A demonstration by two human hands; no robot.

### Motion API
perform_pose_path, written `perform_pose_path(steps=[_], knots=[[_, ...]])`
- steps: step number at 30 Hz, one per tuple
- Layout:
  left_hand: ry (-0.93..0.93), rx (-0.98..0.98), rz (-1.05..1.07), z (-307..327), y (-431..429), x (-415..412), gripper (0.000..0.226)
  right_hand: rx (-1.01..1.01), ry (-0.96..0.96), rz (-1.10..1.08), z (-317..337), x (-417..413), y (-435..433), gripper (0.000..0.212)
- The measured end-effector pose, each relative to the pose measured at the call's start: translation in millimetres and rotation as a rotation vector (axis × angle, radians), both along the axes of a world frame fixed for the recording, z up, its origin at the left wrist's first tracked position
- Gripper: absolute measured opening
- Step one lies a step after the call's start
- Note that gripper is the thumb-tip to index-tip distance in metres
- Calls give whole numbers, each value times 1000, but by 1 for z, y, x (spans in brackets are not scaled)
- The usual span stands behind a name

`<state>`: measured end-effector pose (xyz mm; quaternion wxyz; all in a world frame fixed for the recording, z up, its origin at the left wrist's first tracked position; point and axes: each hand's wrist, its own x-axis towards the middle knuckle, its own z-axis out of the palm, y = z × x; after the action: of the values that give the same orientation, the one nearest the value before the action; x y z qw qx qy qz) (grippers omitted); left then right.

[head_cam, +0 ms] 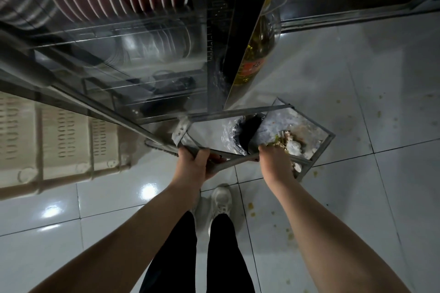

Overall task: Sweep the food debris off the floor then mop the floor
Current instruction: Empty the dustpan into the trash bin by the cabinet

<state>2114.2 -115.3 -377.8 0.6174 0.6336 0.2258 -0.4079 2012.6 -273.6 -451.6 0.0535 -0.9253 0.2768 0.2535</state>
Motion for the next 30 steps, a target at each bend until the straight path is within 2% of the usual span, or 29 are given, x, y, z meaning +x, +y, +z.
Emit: perform_pose_path(steps=[3,12,19,23,26,30], knots=[[19,19,12,-2,3,7,4,-33,-17,-1,3,3,3,28],[40,-24,24,-5,0,7,26,-24,66,15,-3,6,3,31],[11,47,0,-8,6,18,21,-48,30,31,-7,13,8,27],[3,83,0,-13,12,21,23,-121,6,95,0,16,15,14],[18,87,-12,-16,10,19,26,-143,33,92,-2,14,15,16],[-3,129,-16,-19,6,23,27,-86,33,92,-16,14,8,30]])
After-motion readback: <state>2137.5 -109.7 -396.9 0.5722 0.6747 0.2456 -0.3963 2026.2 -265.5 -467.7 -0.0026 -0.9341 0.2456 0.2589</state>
